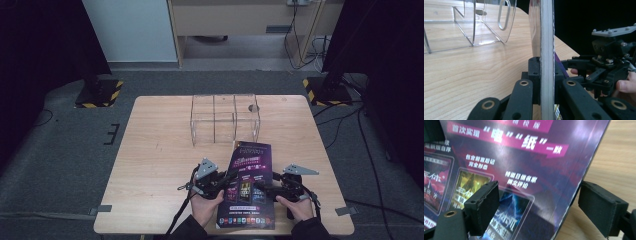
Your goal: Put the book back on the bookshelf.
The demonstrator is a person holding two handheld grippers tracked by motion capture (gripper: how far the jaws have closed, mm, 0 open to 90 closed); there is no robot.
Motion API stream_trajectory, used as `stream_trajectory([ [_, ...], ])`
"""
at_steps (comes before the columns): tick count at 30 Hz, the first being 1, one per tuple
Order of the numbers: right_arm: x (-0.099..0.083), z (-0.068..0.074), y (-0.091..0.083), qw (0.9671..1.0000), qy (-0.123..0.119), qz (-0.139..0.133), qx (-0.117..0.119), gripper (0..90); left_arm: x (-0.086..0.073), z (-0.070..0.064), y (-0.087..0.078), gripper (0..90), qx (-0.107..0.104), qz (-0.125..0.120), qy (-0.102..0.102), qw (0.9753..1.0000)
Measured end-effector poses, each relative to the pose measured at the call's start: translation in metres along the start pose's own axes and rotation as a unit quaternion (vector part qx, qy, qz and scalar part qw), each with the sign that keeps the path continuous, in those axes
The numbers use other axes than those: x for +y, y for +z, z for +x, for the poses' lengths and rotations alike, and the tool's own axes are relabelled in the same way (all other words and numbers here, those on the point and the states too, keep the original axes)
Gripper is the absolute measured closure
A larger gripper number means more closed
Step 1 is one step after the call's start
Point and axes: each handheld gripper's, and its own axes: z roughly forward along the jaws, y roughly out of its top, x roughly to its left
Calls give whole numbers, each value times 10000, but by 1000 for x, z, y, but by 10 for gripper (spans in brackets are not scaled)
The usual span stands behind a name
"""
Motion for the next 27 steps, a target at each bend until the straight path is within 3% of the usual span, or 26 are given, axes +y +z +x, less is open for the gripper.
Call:
stream_trajectory([
  [5, -2, 3, 5, 9987, 222, 177, 431, 214, 0, 0, -1, 834, -45, -47, 23, 10000],
  [14, 1, 2, 0, 9967, 407, 363, 596, 360, -2, 3, -2, 834, -21, -98, -7, 9999],
  [15, 2, 1, -3, 9962, 429, 335, 676, 413, -2, 4, -3, 834, -15, -114, -22, 9999],
  [22, 6, 4, -9, 9929, 523, 110, 1066, 528, -3, 11, -7, 833, 55, -189, -142, 9997],
  [27, 7, 5, -11, 9932, 544, 168, 1018, 674, -4, 14, -6, 833, 95, -193, -159, 9996],
])
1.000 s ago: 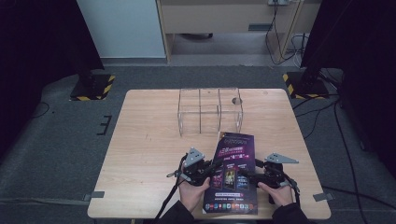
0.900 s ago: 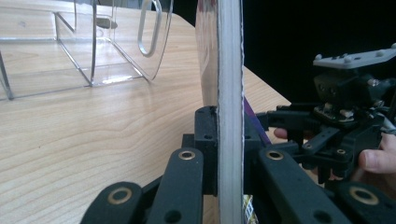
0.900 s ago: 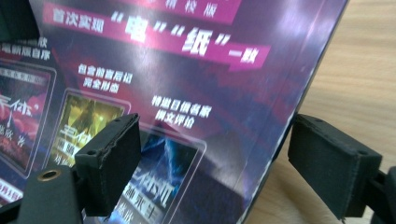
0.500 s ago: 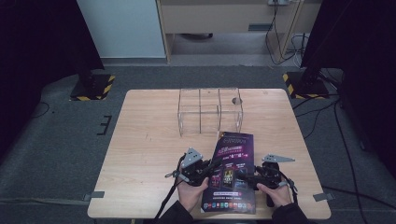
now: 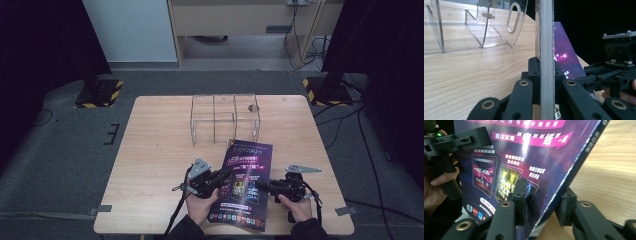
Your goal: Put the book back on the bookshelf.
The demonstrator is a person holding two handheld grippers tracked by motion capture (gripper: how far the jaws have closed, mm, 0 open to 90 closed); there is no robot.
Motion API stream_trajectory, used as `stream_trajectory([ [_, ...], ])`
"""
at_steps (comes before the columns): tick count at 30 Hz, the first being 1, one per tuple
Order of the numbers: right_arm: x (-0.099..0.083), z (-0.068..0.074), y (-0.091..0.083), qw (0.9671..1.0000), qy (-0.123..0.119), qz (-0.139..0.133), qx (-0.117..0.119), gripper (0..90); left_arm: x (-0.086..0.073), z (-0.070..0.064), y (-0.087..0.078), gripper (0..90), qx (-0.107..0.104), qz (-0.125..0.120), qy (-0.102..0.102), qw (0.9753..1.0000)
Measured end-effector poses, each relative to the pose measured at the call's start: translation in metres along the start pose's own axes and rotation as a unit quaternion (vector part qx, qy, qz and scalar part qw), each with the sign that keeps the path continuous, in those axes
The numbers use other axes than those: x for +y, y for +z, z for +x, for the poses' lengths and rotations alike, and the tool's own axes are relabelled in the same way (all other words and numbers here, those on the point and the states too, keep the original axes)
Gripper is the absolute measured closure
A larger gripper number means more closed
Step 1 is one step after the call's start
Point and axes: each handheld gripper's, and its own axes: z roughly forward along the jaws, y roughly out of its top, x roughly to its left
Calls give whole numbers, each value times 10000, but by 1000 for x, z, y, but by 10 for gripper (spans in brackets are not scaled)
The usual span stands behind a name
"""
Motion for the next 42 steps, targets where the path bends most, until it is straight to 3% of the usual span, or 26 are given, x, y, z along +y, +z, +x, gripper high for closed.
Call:
stream_trajectory([
  [2, 1, 0, -1, 9999, 111, 8, 35, 729, 0, 0, 0, 832, 19, 5, 27, 10000],
  [9, 2, 1, -3, 9993, 343, -34, 135, 779, 1, 0, 1, 830, 217, 64, 181, 9996],
  [18, 7, 2, -10, 9979, 508, -297, 260, 837, 0, 8, 0, 780, 270, 89, 165, 9995],
  [23, 10, 5, -12, 9980, 465, -329, 289, 841, -2, 13, 0, 709, 332, 77, 122, 9993],
  [27, 15, 11, -15, 9977, 384, -401, 396, 842, -1, 17, -1, 560, 454, 54, 149, 9988],
  [31, 19, 18, -15, 9975, 268, -461, 472, 843, 0, 24, -7, 482, 675, 112, 197, 9975],
  [32, 20, 20, -15, 9973, 256, -482, 501, 843, 0, 29, -10, 465, 780, 130, 182, 9967],
  [36, 26, 28, -15, 9975, 96, -515, 467, 843, 3, 36, -22, 412, 869, 91, 159, 9961],
  [42, 32, 29, -18, 9968, 88, -667, 424, 843, 4, 49, -43, 346, 1154, 107, 101, 9932],
])
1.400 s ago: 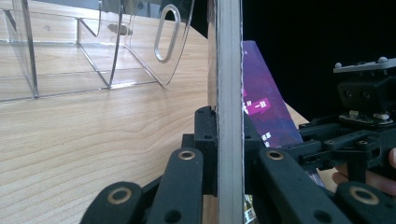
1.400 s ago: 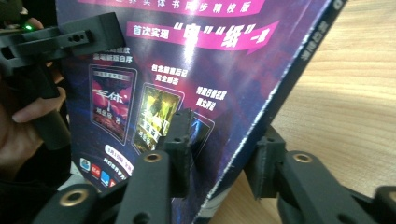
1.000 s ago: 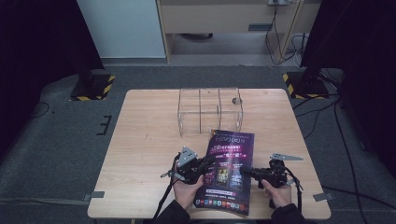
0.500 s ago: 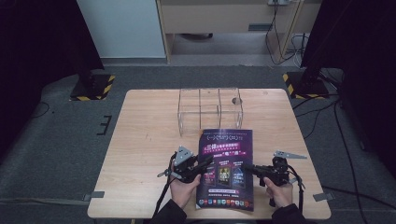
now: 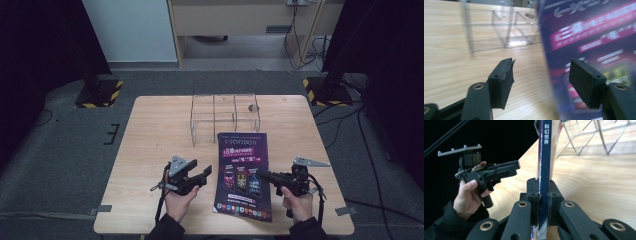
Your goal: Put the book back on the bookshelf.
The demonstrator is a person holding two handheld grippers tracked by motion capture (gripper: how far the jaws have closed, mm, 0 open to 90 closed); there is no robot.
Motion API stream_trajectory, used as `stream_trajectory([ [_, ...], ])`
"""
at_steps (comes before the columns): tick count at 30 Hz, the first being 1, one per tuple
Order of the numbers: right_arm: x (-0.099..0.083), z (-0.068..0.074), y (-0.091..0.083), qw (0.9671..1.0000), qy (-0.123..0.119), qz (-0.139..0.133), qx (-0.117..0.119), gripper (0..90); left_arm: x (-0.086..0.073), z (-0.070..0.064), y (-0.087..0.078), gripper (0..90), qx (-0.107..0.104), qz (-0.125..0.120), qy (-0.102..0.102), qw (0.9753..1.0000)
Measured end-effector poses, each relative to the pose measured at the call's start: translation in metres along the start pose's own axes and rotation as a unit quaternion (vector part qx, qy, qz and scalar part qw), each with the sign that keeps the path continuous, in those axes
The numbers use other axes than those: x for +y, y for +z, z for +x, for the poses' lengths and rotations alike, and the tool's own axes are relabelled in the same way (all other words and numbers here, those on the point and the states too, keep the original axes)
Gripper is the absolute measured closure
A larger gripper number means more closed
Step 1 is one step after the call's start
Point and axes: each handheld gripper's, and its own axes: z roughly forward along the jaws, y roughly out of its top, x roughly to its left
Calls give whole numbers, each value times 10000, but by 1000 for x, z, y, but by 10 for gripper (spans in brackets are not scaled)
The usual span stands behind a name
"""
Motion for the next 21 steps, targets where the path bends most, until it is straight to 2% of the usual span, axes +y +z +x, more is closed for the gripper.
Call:
stream_trajectory([
  [5, 13, 8, -3, 9997, -115, -197, -18, 842, -6, 18, -15, 317, 314, 124, 55, 9994],
  [8, 23, 14, -5, 9992, -204, -346, -73, 843, -12, 30, -24, 305, 542, 155, 74, 9984],
  [11, 33, 19, -7, 9983, -331, -448, -165, 842, -21, 44, -28, 286, 701, 301, 55, 9971],
  [16, 48, 28, -11, 9958, -559, -633, -349, 843, -35, 66, -30, 260, 1014, 545, -104, 9933],
  [17, 51, 30, -11, 9952, -602, -667, -390, 843, -36, 68, -29, 254, 1073, 617, -112, 9922],
  [18, 57, 34, -11, 9934, -733, -721, -512, 843, -38, 72, -28, 248, 1204, 704, -93, 9902],
  [19, 57, 34, -11, 9934, -733, -721, -512, 843, -38, 72, -28, 243, 1204, 704, -93, 9902],
  [20, 63, 36, -10, 9923, -782, -758, -581, 843, -40, 75, -27, 239, 1313, 777, -53, 9883],
  [21, 63, 36, -10, 9923, -782, -758, -581, 843, -40, 75, -27, 235, 1313, 777, -53, 9883],
])
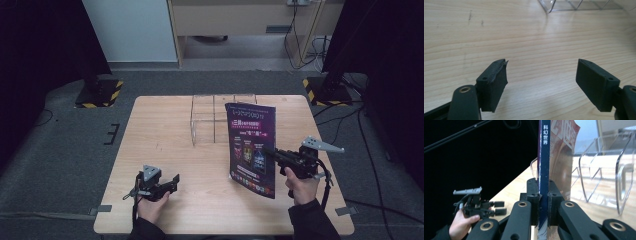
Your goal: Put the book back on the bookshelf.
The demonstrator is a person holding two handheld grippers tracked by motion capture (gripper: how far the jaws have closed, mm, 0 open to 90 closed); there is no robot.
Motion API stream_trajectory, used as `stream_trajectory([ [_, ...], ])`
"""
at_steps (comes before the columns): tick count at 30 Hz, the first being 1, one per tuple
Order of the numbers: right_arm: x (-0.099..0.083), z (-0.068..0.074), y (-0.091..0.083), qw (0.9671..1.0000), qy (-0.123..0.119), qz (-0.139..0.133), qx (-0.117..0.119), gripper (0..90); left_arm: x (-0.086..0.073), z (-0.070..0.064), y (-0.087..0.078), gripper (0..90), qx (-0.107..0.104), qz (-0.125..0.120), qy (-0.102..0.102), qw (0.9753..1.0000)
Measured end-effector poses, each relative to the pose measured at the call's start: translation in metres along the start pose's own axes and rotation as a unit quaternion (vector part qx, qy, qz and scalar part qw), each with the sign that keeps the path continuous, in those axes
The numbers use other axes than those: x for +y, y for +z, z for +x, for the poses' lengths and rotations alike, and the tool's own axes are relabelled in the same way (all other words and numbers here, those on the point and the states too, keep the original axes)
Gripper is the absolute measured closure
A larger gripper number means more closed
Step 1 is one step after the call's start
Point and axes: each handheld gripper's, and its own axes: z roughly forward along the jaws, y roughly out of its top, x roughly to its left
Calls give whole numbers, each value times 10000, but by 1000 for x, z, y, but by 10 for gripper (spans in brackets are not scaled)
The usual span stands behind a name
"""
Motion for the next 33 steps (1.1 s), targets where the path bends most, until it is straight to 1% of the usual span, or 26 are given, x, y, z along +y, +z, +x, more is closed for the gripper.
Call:
stream_trajectory([
  [2, 5, 0, 1, 10000, -30, -61, -54, 843, -1, 3, 1, 233, 71, 37, 25, 10000],
  [4, 11, 0, 1, 9998, -62, -157, -103, 843, -3, 6, 2, 228, 192, 119, 44, 9997],
  [6, 16, 0, 1, 9996, -63, -248, -120, 843, -4, 8, 3, 218, 258, 161, -9, 9995],
  [8, 22, 1, 1, 9994, -125, -307, -138, 843, -4, 9, 4, 210, 313, 218, 6, 9993],
  [9, 29, 2, 1, 9989, -183, -375, -197, 843, -5, 10, 5, 205, 355, 237, 18, 9991],
  [10, 29, 2, 1, 9989, -183, -375, -197, 843, -5, 11, 5, 205, 368, 260, 34, 9990],
  [11, 35, 4, 1, 9983, -263, -439, -270, 842, -5, 12, 7, 204, 386, 290, 49, 9988],
  [15, 43, 5, 2, 9974, -327, -540, -356, 842, -6, 13, 8, 202, 444, 309, 57, 9985],
  [17, 48, 4, 4, 9964, -364, -638, -430, 842, -7, 14, 9, 201, 485, 333, 98, 9982],
  [18, 48, 4, 4, 9964, -364, -638, -430, 842, -7, 14, 10, 201, 509, 340, 110, 9981],
  [19, 51, 3, 6, 9955, -409, -690, -498, 843, -8, 15, 11, 200, 562, 386, 147, 9976],
  [23, 55, 1, 6, 9948, -417, -733, -577, 843, -9, 16, 12, 200, 562, 409, 134, 9975],
  [25, 57, -1, 6, 9938, -452, -784, -649, 843, -9, 16, 13, 199, 563, 420, 150, 9974],
  [28, 61, -3, 6, 9928, -451, -866, -692, 843, -9, 15, 13, 197, 572, 408, 170, 9974],
  [30, 64, -4, 6, 9919, -457, -923, -737, 843, -10, 14, 14, 196, 598, 418, 212, 9971],
  [31, 66, -6, 6, 9910, -482, -947, -812, 843, -10, 14, 14, 193, 609, 434, 240, 9969],
  [33, 67, -6, 6, 9905, -499, -965, -838, 843, -10, 13, 14, 191, 644, 454, 290, 9965],
])
